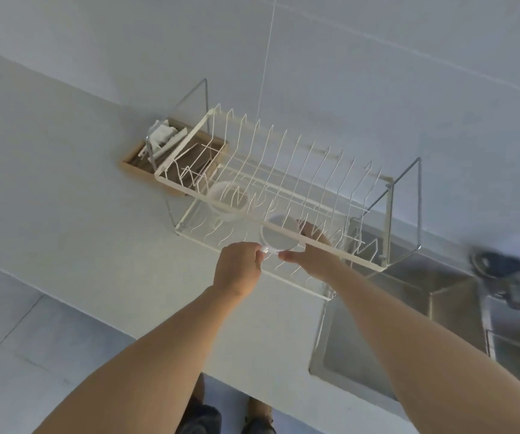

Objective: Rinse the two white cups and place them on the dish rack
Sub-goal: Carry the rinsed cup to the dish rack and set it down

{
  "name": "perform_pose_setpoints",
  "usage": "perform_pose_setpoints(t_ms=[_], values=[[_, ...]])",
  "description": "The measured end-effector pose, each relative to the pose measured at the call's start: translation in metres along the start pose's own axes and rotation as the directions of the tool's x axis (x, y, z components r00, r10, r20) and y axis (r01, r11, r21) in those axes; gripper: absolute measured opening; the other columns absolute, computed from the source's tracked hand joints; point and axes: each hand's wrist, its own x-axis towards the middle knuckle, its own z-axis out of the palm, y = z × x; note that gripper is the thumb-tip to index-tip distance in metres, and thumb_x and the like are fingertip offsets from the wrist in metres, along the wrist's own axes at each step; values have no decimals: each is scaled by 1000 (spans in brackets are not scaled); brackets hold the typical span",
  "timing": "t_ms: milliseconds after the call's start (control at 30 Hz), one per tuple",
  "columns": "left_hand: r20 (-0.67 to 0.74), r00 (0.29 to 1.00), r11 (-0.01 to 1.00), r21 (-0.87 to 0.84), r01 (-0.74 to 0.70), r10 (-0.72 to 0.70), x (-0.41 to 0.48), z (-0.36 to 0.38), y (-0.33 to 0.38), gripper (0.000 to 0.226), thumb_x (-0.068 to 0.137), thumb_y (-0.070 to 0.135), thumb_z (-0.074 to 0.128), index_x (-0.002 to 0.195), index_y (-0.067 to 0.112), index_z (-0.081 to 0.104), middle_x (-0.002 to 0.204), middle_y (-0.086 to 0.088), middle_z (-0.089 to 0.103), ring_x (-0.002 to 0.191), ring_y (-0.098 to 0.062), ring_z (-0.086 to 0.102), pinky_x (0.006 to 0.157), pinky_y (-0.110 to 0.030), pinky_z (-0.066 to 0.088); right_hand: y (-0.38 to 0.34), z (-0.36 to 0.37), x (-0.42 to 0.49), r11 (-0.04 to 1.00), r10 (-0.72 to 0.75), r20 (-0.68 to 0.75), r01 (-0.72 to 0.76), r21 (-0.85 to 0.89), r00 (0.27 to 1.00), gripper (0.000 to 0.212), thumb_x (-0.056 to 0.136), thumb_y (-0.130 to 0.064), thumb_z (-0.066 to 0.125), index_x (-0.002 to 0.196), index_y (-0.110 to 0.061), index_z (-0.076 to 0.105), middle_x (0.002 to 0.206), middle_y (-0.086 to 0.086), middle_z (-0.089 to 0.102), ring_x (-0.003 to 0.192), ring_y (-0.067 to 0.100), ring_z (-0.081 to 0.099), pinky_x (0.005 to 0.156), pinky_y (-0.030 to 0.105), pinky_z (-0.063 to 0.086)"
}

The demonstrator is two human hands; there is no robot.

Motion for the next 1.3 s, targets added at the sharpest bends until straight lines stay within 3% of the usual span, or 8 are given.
perform_pose_setpoints(t_ms=[100,333,533,767,900,1000,1067,1300], values=[[49,999,1000,-8,-19,20,12,4,-1,37,94,19,59,61,22,42,54,3,43,58,-26,44,57,-31,25,5,1,6,997,72,-31,-71,39,997,73,71,-12,89,134,-30,57,127,-10,64,119,18,58,96,31,45],[163,986,999,-31,-16,21,22,17,-1,38,94,22,56,60,23,39,52,0,47,61,-30,47,61,-33,28,10,-4,8,974,215,-26,-216,-68,976,80,81,-26,82,147,-42,40,141,-6,57,129,25,52,104,43,47],[194,981,998,-58,-3,15,22,23,-4,40,95,27,55,58,14,46,50,2,43,59,-27,43,59,-38,35,8,-1,5,979,194,-32,-195,-60,981,79,87,-18,76,152,-38,35,149,-5,51,131,25,52,101,42,50],[208,977,995,-92,-37,56,17,11,-15,39,92,27,62,60,13,43,76,-16,67,80,-40,58,64,-38,38,10,6,-1,961,237,-103,-249,-120,966,71,92,-16,68,153,-27,34,147,5,49,91,23,55,60,21,50],[183,982,998,-46,-45,53,11,-7,-31,47,91,29,61,56,20,32,74,-15,66,79,-40,60,61,-35,35,4,14,-16,934,265,-225,-307,-181,938,57,96,-21,60,148,-16,38,146,11,50,125,36,54,101,43,48],[163,987,1000,-26,0,4,6,-25,-42,26,93,35,60,89,10,68,95,-10,74,94,-33,66,80,-39,51,-3,25,-32,944,248,-319,-302,-132,915,40,94,-22,63,130,-11,51,126,10,59,114,33,60,90,41,51],[130,991,999,21,24,-26,2,-37,-48,34,93,37,59,109,9,68,106,-7,74,101,-30,66,87,-42,52,-9,31,-41,951,243,-348,-294,-101,905,39,92,-26,65,127,-12,56,122,7,61,109,28,63,84,34,49],[24,995,992,78,96,-98,-13,-66,-67,37,94,38,58,116,9,65,113,-7,71,107,-29,64,88,-43,51,-15,55,-54,961,214,-393,-265,-81,894,38,91,-37,66,118,-11,61,116,6,63,100,23,59,74,33,44]])
